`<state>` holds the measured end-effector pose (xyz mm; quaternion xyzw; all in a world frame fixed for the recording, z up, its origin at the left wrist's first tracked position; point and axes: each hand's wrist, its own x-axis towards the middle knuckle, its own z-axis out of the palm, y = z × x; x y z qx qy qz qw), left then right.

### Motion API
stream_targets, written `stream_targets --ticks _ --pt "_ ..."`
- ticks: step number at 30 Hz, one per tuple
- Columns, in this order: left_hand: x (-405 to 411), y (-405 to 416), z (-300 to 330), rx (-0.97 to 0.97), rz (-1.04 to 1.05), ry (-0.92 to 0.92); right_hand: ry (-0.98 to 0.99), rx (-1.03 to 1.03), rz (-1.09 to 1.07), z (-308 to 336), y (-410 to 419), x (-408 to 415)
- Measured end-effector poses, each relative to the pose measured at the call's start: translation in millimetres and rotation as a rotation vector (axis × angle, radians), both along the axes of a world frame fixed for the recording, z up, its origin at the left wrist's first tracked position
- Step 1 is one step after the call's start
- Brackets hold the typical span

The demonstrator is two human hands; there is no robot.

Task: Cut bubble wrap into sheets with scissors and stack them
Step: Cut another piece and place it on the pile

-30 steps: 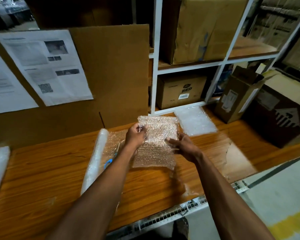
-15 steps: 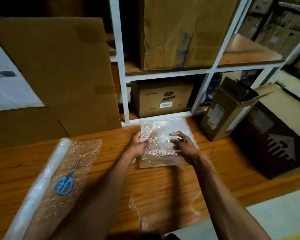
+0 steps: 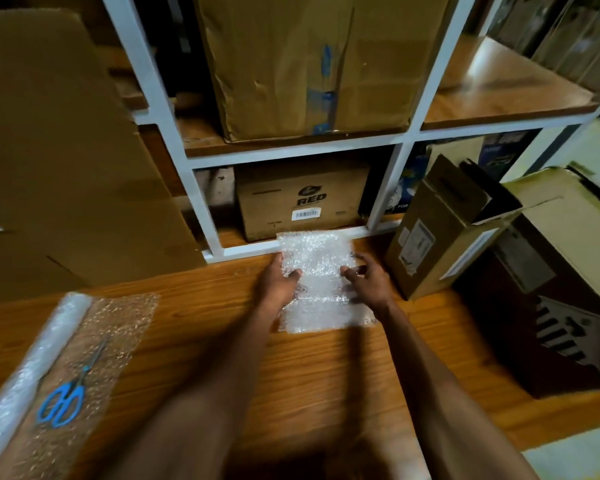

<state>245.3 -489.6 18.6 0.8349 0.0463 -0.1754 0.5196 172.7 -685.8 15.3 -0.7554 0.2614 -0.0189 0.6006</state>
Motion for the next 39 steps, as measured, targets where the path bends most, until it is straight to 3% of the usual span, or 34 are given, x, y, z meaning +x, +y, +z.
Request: stream_targets --ticks 10,16,20,24,28,31,39 --pt "22 -32 -30 0.43 0.043 -0.105 0.065 -0.53 0.058 -32 -28 25" --pt "28 -31 -49 0.484 0.028 -0.185 0.133 -0.808 0.079 -38 -23 25" --pt "27 -30 -54 0.546 0.063 -0.331 0.048 -1.089 0.162 -46 -11 25" --pt "15 -31 -51 0.742 -0.095 -0.528 0.006 -1.113 0.333 -54 4 30" --pt "18 -28 -68 0.843 -0.444 -0.39 0.197 -1.061 0.451 -65 4 40" --pt "24 -26 -77 0.858 -0.48 -0.262 0.283 -1.063 0.467 -73 -3 40" --pt "22 -12 -61 0.776 -0.419 -0.262 0.246 -0.937 0.22 -56 -7 35"
